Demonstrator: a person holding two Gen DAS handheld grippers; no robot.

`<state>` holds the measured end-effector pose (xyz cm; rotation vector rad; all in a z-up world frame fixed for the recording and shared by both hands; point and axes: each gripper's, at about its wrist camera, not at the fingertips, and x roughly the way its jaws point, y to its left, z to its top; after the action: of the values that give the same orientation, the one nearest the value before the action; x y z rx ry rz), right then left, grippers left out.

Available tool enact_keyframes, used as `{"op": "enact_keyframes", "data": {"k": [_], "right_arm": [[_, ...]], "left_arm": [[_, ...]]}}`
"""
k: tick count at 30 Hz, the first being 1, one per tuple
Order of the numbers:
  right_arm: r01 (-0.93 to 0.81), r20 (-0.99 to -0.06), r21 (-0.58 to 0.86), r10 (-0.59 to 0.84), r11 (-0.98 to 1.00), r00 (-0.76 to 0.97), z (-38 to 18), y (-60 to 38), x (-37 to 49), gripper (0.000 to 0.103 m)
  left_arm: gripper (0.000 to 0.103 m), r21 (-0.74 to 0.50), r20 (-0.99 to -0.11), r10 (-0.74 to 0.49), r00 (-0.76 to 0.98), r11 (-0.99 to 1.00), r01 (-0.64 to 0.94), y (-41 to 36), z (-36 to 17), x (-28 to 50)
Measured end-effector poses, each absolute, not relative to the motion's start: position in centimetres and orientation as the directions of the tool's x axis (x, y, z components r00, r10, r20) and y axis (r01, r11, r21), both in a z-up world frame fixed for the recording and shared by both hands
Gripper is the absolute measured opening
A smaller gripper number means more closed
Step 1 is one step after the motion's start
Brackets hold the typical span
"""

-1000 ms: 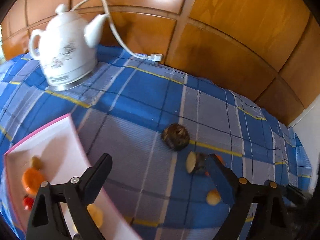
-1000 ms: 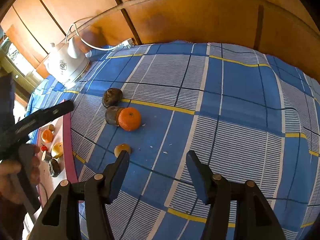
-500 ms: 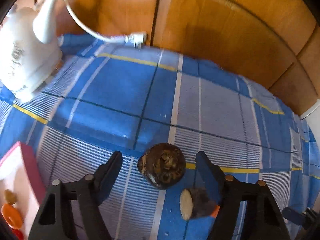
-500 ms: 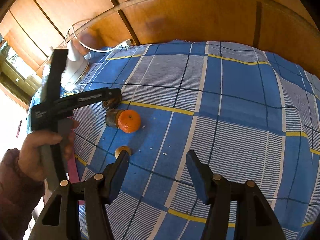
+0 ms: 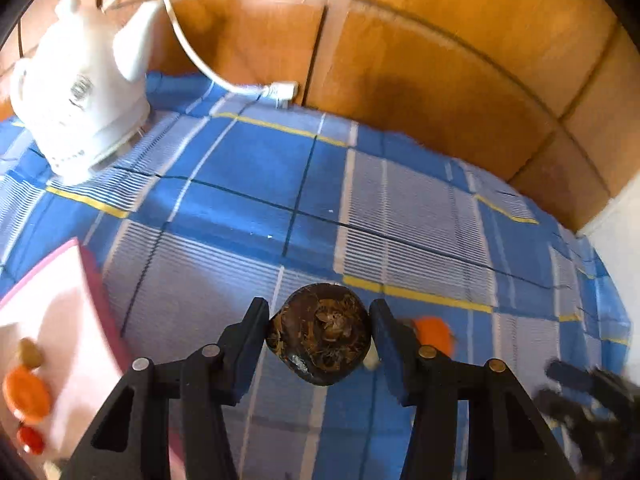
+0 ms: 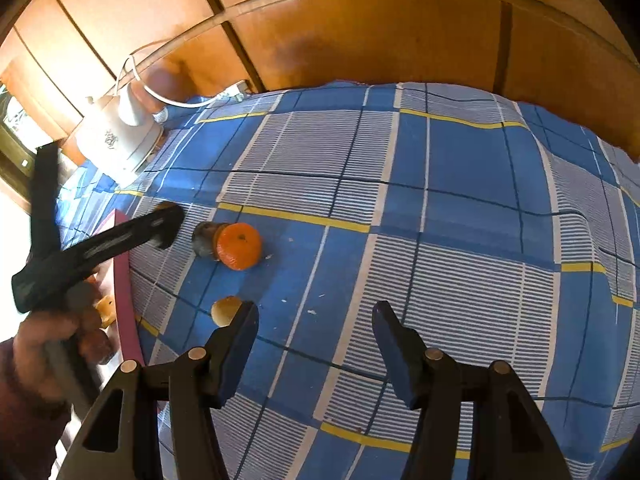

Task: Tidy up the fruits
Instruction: 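Lift the dark brown fruit with the left tool while the right tool grasps the tan round fruit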

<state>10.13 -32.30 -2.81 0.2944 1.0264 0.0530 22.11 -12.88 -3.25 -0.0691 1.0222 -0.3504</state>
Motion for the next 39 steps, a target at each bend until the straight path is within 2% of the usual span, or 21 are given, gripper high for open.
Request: {"op": "enact_keyframes", "data": {"k": [7,15,19,24,27,39], "right_arm": [[0.128,-0.826,0.299,0.189,0.946,0.532,-3.1,-33.3,10.0,0.06],[0.087,-0.786,0.351,0.243,0.932,0.569,-2.4,-33.8,9.7,0.058],[0.017,-0.786,0.346,0.28,0.938,0.551,-2.6,-32.5,9.8,0.047],[-0.086,-0.801,0.345,0.34,0.935,0.492,-3.3,-30.3,10.1,0.034],[-0.155,-0.813,0.318,0.353,0.936,0.464,-3.7,-28.6,10.1,0.033],[-0.331,-0.888,0.122,0.252,0.936,0.385,-5.2,-22.6,13.4,0.034]], "left_arm": [[0.052,-0.154,-0.77,-0.388,0.506,0.883,0.443,-14.7,-1.2,12.5],[0.052,-0.056,-0.755,-0.419,0.504,0.807,0.588,-17.5,-4.5,3.6],[0.053,-0.065,-0.765,-0.4,0.504,0.827,0.559,-17.0,-6.8,3.2],[0.053,-0.008,-0.733,-0.398,0.551,0.816,0.578,-17.1,-7.3,2.5],[0.053,0.059,-0.728,-0.364,0.581,0.811,0.582,-17.7,-7.7,2.0],[0.053,0.081,-0.703,-0.368,0.609,0.809,0.583,-17.5,-8.0,1.4]]}}
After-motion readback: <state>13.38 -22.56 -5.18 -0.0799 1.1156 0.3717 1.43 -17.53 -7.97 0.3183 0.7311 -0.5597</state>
